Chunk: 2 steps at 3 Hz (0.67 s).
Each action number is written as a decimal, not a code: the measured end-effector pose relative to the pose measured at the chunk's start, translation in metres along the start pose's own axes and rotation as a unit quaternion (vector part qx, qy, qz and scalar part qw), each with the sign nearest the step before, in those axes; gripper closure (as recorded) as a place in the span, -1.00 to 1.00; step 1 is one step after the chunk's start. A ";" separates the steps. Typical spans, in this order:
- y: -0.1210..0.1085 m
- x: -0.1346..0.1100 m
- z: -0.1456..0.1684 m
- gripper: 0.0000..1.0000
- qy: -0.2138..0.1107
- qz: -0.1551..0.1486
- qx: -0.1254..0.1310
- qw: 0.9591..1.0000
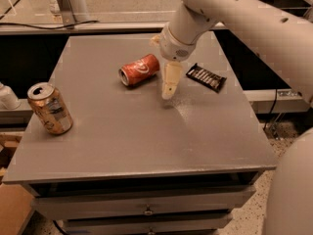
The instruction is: Knock coke can over
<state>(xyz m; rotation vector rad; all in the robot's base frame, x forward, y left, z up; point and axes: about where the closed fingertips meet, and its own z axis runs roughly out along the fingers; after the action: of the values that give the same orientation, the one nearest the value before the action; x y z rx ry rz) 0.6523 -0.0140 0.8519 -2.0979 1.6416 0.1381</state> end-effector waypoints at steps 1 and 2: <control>0.000 0.019 -0.014 -1.00 -0.053 0.069 0.038 0.995; 0.004 0.049 -0.041 -1.00 -0.114 0.155 0.098 0.976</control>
Offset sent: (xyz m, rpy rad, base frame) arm 0.0051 -0.1412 0.0398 0.5918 -0.0489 -0.5309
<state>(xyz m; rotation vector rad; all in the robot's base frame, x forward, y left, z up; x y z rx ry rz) 0.6539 -0.0754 0.8699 -1.6083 1.7519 0.2932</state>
